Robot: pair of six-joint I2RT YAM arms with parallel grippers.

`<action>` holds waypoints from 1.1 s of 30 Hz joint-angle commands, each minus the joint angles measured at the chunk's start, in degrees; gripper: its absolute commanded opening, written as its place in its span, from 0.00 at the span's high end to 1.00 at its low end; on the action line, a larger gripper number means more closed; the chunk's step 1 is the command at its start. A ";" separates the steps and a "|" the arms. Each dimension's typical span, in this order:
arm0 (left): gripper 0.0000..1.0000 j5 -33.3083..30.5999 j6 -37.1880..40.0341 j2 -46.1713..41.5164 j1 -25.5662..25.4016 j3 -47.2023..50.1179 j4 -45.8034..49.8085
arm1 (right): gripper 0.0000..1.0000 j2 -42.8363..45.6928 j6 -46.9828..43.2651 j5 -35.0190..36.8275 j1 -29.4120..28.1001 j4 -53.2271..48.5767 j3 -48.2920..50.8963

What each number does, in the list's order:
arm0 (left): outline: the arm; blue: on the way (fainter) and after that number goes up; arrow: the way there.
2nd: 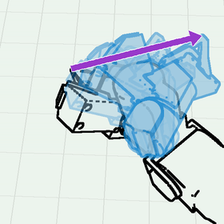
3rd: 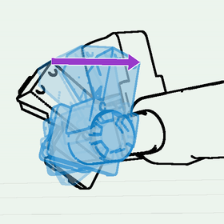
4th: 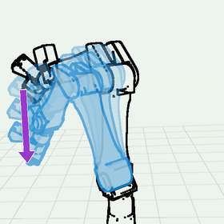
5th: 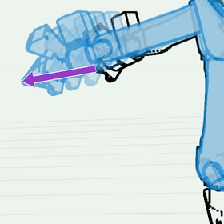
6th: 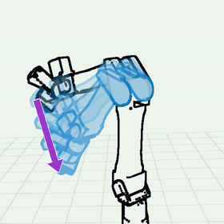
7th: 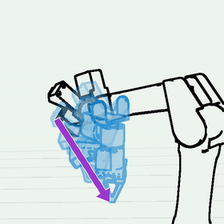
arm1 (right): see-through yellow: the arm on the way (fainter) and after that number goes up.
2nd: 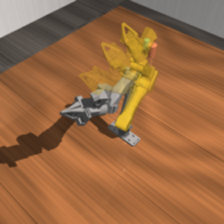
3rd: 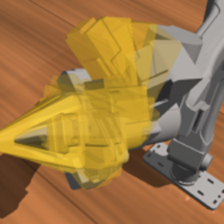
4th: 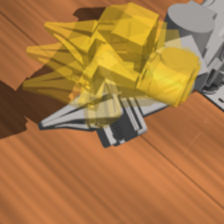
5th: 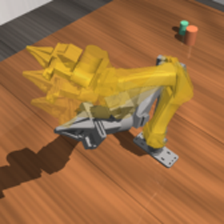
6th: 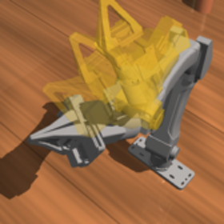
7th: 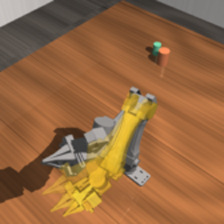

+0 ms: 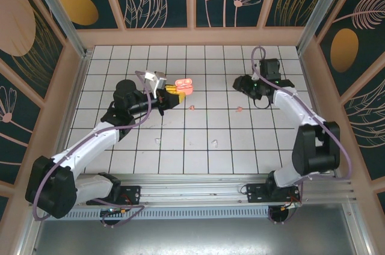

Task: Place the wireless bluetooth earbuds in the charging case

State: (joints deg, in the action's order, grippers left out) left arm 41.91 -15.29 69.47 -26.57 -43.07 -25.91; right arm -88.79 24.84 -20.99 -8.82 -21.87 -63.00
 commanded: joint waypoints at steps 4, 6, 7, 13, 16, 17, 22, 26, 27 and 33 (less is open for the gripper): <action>1.00 -0.42 3.51 0.38 -0.22 0.91 0.19 | 0.55 -5.00 4.48 10.12 -0.06 -4.19 2.86; 1.00 -0.75 3.77 0.38 -0.24 1.26 0.16 | 0.56 -5.94 6.73 13.67 -1.11 -3.97 3.19; 1.00 -0.73 3.91 0.37 -0.24 1.41 0.16 | 0.56 -6.39 7.49 14.77 -1.65 -3.80 3.33; 1.00 0.12 4.63 0.84 -0.23 1.06 0.74 | 0.59 -9.23 9.68 17.82 -4.52 -2.96 3.62; 1.00 0.15 5.25 0.83 -0.24 0.94 1.47 | 0.62 -10.53 9.96 18.57 -5.20 -2.82 3.40; 1.00 0.14 5.31 0.84 -0.24 0.97 1.64 | 0.62 -10.81 10.13 19.06 -5.33 -2.87 3.29; 1.00 0.12 5.35 0.58 -0.24 1.56 1.46 | 0.63 -12.20 10.41 21.52 -6.19 -3.42 2.32; 1.00 -0.33 5.09 0.58 -0.23 1.85 1.03 | 0.63 -14.01 9.74 21.52 -6.95 -3.63 1.27; 1.00 -0.34 4.94 0.58 -0.21 1.76 1.04 | 0.64 -14.39 9.57 21.61 -7.16 -3.62 1.08; 1.00 -0.91 4.83 -0.30 -0.24 1.85 1.39 | 0.72 -15.48 6.98 23.34 -8.27 -4.44 0.08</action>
State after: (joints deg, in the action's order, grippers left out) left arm 41.28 -11.11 69.82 -26.57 -41.56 -24.16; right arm -103.18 33.21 0.08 -16.25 -24.62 -61.54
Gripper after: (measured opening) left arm 0.185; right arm 0.284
